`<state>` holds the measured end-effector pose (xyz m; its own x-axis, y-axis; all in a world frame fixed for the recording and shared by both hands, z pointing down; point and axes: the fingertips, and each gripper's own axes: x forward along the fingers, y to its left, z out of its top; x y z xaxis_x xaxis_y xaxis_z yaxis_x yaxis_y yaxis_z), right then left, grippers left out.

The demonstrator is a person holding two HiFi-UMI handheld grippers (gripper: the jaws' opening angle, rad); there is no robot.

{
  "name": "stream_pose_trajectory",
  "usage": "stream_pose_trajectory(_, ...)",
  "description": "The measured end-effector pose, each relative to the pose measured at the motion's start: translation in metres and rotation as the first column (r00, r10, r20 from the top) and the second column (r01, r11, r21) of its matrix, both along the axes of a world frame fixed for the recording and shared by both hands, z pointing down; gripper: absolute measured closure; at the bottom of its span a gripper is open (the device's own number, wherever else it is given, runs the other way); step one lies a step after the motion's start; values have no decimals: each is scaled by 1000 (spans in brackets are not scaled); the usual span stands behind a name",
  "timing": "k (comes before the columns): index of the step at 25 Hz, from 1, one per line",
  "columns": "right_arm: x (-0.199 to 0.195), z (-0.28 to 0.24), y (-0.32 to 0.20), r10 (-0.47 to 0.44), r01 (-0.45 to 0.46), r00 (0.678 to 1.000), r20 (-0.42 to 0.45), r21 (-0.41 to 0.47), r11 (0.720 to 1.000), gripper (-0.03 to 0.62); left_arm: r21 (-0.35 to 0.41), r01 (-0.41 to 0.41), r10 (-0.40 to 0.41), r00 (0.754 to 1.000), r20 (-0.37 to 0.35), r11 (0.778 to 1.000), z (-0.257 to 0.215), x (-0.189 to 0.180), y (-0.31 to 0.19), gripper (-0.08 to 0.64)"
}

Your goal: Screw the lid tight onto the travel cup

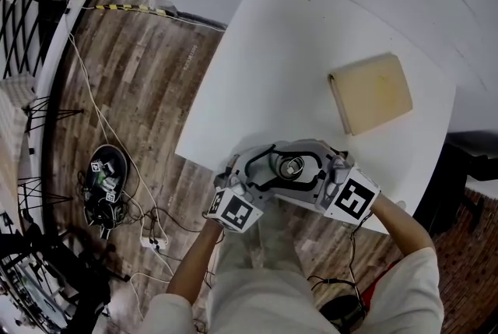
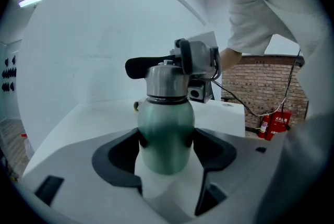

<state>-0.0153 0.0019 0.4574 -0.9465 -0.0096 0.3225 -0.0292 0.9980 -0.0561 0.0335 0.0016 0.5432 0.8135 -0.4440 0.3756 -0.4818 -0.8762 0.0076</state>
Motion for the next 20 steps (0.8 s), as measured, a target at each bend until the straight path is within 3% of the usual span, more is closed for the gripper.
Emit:
stream_pose_trajectory(5, 1, 1, -6, 156, -157, 988, 7, 5, 988, 337, -3, -1, 1, 1000, 3, 1000, -1, -1, 0, 236)
stream_pose_trajectory(11, 3, -2, -12, 334, -334, 942, 40, -13, 943, 337, -1, -3, 3, 1000, 2, 1000, -4, -1, 1, 236)
stream_pose_trajectory(20, 7, -10, -26, 562, -564, 819, 114, -20, 825, 336, -4, -4, 4, 1000, 3, 1000, -2, 0, 1, 236)
